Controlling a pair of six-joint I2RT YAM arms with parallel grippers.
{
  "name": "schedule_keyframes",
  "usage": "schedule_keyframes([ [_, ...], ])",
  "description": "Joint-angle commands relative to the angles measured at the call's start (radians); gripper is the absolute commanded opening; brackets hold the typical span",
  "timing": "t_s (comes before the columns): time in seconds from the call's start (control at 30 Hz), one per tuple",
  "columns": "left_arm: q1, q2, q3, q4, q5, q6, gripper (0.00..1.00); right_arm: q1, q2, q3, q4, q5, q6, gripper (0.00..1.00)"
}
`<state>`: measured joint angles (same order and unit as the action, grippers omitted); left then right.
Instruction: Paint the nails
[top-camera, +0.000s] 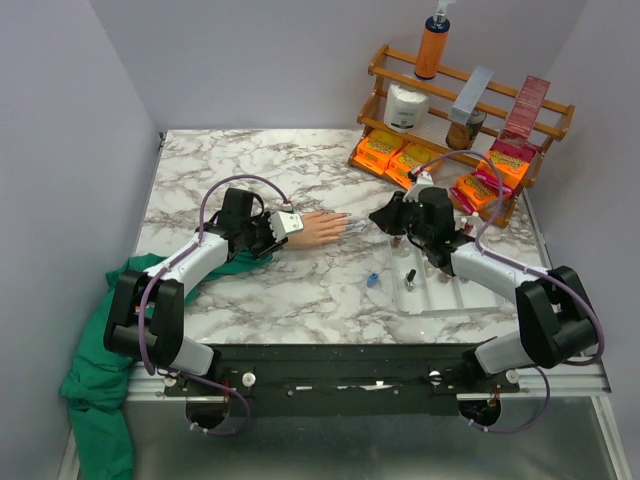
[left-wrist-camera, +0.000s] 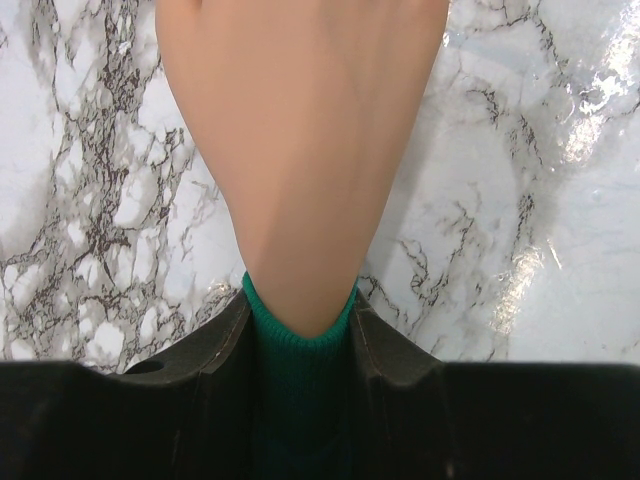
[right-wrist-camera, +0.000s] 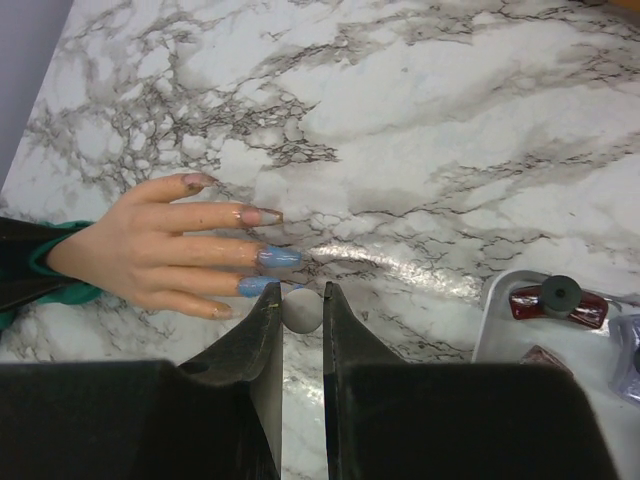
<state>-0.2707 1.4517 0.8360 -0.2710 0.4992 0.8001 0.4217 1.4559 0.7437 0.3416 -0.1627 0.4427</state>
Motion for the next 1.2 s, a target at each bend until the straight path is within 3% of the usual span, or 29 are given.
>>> schedule_keyframes([
  [0.0, 0.001, 0.009, 0.014, 0.024, 0.024, -0.025, 0.00, -0.018, -0.061, -0.020, -0.027, 0.046, -0.025, 0.01],
  [0.57, -0.004, 0.174, 0.093, -0.079, -0.080, -0.062, 0.00, -0.020, -0.106, 0.019, -0.065, 0.045, -0.061, 0.01],
  [0.9, -0.004, 0.167, 0.107, -0.120, -0.048, -0.052, 0.45, -0.020, -0.129, 0.032, -0.078, 0.040, -0.070, 0.01],
  [1.17, -0.004, 0.099, 0.114, -0.186, 0.027, 0.010, 0.65, -0.020, -0.149, 0.026, -0.081, 0.037, -0.071, 0.01],
])
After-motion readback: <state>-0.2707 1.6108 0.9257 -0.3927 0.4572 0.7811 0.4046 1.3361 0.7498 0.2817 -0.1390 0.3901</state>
